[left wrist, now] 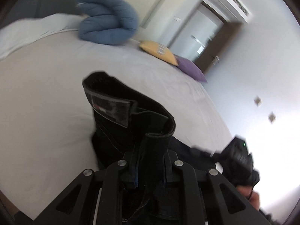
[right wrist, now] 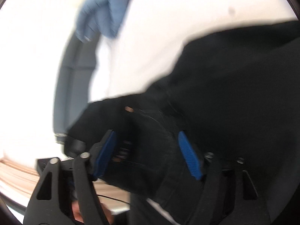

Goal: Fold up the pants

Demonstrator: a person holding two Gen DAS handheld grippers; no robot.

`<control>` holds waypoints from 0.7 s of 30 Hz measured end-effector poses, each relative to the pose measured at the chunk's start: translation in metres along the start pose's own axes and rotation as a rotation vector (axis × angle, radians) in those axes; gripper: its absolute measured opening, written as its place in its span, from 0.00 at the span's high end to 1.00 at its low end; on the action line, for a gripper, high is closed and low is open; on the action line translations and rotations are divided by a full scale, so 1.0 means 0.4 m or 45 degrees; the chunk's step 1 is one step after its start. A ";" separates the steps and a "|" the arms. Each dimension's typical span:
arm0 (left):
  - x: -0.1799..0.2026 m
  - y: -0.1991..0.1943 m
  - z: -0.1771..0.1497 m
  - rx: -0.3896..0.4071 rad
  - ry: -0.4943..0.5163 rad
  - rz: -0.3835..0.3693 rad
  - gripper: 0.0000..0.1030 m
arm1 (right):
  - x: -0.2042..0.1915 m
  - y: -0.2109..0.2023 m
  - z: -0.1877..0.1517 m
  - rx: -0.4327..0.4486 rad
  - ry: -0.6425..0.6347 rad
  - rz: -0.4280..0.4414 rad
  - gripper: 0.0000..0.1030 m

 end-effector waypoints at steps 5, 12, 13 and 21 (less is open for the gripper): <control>0.248 0.118 -0.098 -0.150 0.373 -0.004 0.84 | 0.018 -0.185 0.010 0.031 0.027 0.141 0.21; 0.424 0.201 -0.265 -0.339 0.714 -0.024 0.84 | 0.178 -0.359 -0.005 0.062 0.083 0.069 0.16; 0.445 0.209 -0.284 -0.360 0.763 -0.014 0.84 | 0.187 -0.360 -0.013 0.041 0.079 0.067 0.16; 0.451 0.229 -0.298 -0.414 0.847 0.048 0.84 | 0.201 -0.356 -0.010 -0.016 -0.096 -0.159 0.52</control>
Point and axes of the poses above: each gripper's, at about its wrist camera, not at the fingertips, and y roughly the way its jaws point, x to its right, z to its top, the point moved 6 cm from there along y, roughly the way its jaws point, and after that the axes turned 9 degrees about y, right-handed, at the moved point
